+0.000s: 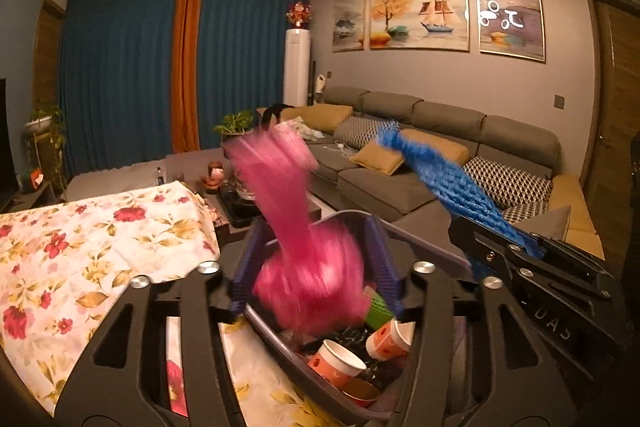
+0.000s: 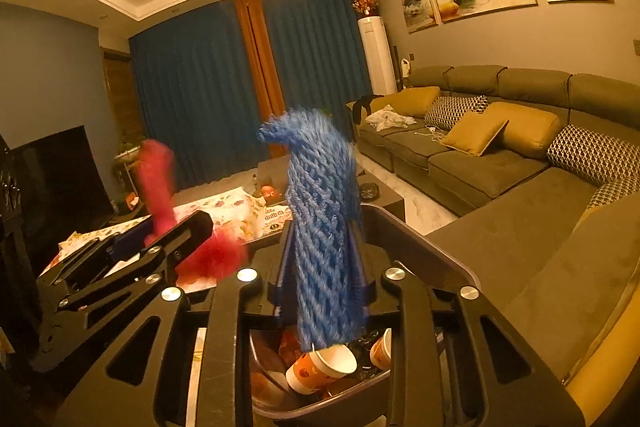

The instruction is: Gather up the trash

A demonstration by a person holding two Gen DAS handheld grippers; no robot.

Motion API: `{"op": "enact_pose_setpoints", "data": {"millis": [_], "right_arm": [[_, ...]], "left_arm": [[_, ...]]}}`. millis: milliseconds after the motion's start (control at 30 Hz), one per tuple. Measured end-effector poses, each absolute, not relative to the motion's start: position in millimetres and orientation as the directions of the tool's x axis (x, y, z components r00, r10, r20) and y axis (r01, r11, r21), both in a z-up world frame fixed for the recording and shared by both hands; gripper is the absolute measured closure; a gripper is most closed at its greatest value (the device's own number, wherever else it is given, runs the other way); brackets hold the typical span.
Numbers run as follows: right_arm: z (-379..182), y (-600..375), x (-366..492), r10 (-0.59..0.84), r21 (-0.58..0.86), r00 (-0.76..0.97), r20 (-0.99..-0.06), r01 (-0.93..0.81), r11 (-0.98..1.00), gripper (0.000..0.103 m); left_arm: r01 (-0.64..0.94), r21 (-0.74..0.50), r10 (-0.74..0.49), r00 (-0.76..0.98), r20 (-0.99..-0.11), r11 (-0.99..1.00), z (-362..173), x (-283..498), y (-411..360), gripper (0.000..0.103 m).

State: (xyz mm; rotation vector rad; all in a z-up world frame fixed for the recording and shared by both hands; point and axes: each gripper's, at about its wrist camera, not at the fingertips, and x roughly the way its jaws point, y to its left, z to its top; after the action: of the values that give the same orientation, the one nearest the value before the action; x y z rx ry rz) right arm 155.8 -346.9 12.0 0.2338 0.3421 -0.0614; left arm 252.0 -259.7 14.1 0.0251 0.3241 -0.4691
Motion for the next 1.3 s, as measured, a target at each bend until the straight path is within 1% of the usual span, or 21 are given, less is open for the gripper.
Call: {"op": "enact_pose_setpoints", "data": {"millis": [133,200,267,300,367,433,467,500,567,633,900,1167,1300], "right_arm": [[10.2,-348.5,158.6,-0.032,0.214,0.938,-0.345,0.112,0.97,0.053],[8.4,-349.8,157.9,-0.04,0.212,0.936,-0.349,0.12,0.97,0.051],[7.0,-350.1,156.4,-0.049,0.21,0.935,-0.352,0.13,0.969,0.046],[6.7,-349.8,155.0,-0.055,0.208,0.934,-0.353,0.135,0.969,0.042],[6.6,-349.3,151.0,-0.059,0.205,0.934,-0.352,0.139,0.969,0.035],[6.0,-346.7,145.2,-0.061,0.199,0.935,-0.349,0.138,0.97,0.022],[5.8,-343.1,140.8,-0.059,0.194,0.937,-0.345,0.133,0.972,0.02],[5.7,-340.1,137.6,-0.057,0.189,0.938,-0.342,0.128,0.974,0.015],[5.2,-334.1,134.2,-0.059,0.169,0.936,-0.348,0.124,0.978,0.013],[4.7,-326.3,129.1,-0.068,0.145,0.934,-0.35,0.125,0.981,0.006],[6.4,-293.2,108.6,-0.052,0.132,0.92,-0.388,0.111,0.985,0.006],[16.6,-246.7,70.9,-0.117,0.043,0.921,-0.371,0.143,0.989,0.006],[20.2,-226.4,54.1,-0.106,0.033,0.926,-0.363,0.126,0.991,0.006]], "left_arm": [[0.426,-0.057,-0.421,0.847,-0.324,0.903,10.2,255.9,-256.8,0.036],[0.414,-0.064,-0.411,0.851,-0.327,0.908,9.7,257.7,-254.0,0.029],[0.399,-0.063,-0.397,0.859,-0.325,0.915,10.3,258.5,-248.9,0.024],[0.385,-0.056,-0.382,0.866,-0.324,0.921,9.7,257.2,-245.3,0.022],[0.364,-0.042,-0.358,0.875,-0.326,0.93,10.2,255.2,-239.0,0.019],[0.34,-0.031,-0.331,0.884,-0.329,0.94,10.1,253.1,-229.7,0.017],[0.322,-0.027,-0.312,0.89,-0.333,0.946,9.7,250.3,-223.4,0.017],[0.309,-0.025,-0.299,0.892,-0.338,0.951,9.3,248.5,-219.0,0.016],[0.278,-0.021,-0.267,0.894,-0.359,0.96,7.8,242.7,-207.9,0.015],[0.254,-0.015,-0.241,0.897,-0.37,0.967,7.5,236.7,-198.0,0.015],[0.175,0.025,-0.153,0.915,-0.373,0.984,10.8,195.6,-155.0,0.008],[0.101,0.024,-0.085,0.927,-0.366,0.995,18.1,145.0,-108.1,0.006],[0.091,0.01,-0.081,0.928,-0.363,0.996,19.5,119.4,-89.2,0.006]]}}
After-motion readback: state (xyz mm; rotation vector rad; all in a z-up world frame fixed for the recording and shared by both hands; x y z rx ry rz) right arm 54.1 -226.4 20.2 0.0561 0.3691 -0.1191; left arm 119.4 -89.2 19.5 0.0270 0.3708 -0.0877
